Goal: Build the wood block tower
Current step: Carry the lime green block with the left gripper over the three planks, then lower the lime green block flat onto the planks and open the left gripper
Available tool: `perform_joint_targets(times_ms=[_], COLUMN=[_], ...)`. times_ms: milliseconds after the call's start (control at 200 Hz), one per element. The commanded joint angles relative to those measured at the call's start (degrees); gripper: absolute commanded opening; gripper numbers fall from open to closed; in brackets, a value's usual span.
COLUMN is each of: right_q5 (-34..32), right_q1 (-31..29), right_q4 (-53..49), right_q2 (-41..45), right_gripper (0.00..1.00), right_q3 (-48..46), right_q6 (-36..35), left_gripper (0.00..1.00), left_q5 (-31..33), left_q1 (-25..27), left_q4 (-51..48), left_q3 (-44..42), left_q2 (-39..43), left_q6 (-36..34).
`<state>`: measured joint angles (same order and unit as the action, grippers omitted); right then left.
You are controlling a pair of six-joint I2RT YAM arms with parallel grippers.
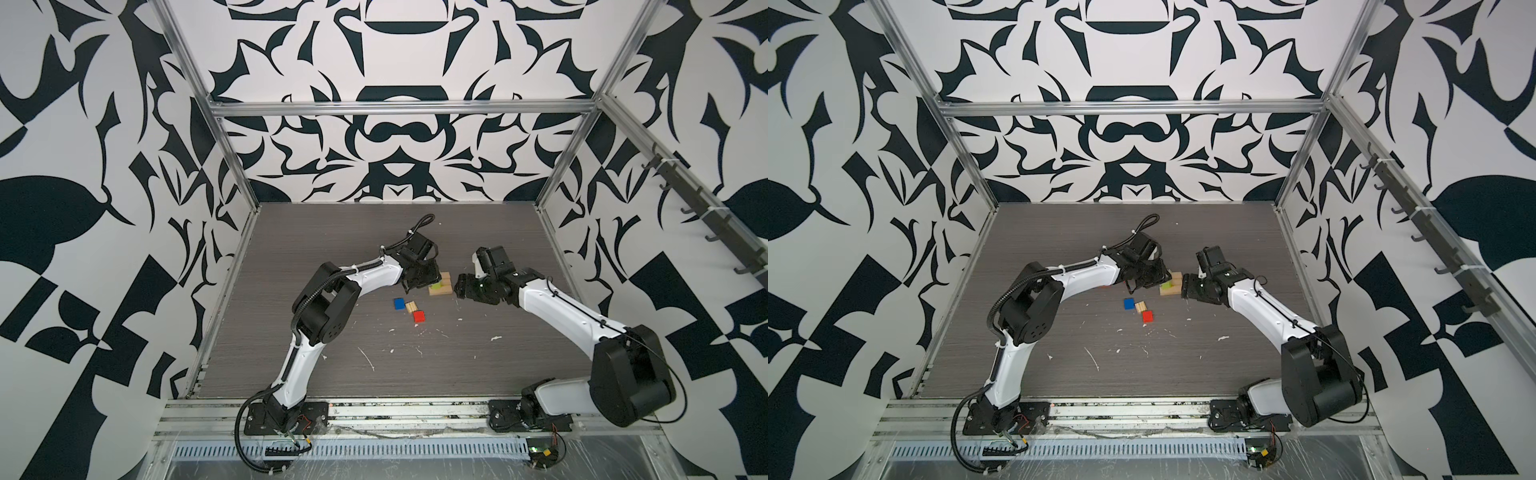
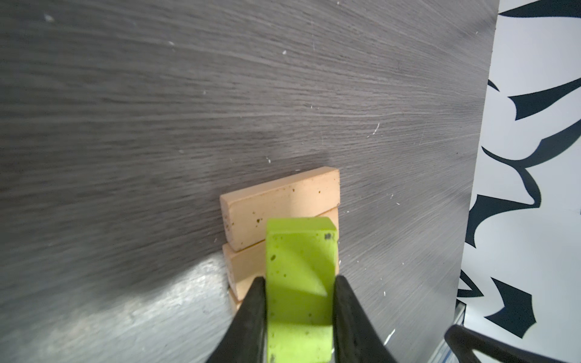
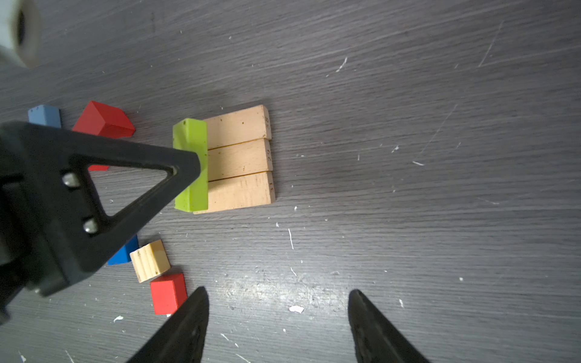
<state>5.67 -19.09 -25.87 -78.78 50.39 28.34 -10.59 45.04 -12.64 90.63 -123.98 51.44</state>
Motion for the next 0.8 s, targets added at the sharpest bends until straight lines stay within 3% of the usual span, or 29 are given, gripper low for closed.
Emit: perform_joint_targets(times_ms=[0,795], right_q5=[0.29,-0.05], right_q1=[0.36,0.51], right_q4=[0.12,-0.36], right_q2=[1.04,1.00], right_gripper=[0.74,0.74], right_q3=[-0.29,-0.50], right_q6=[-0.56,-1.18], left_gripper=[0.32,0.32], left_q5=[1.64,2.69], left_q1=[0.21,0.88], left_q4=[0.08,0.69], left_q3=[1.30,0.71], left_q2=[-1.24,-1.96], left_q6=[1.05,1.37])
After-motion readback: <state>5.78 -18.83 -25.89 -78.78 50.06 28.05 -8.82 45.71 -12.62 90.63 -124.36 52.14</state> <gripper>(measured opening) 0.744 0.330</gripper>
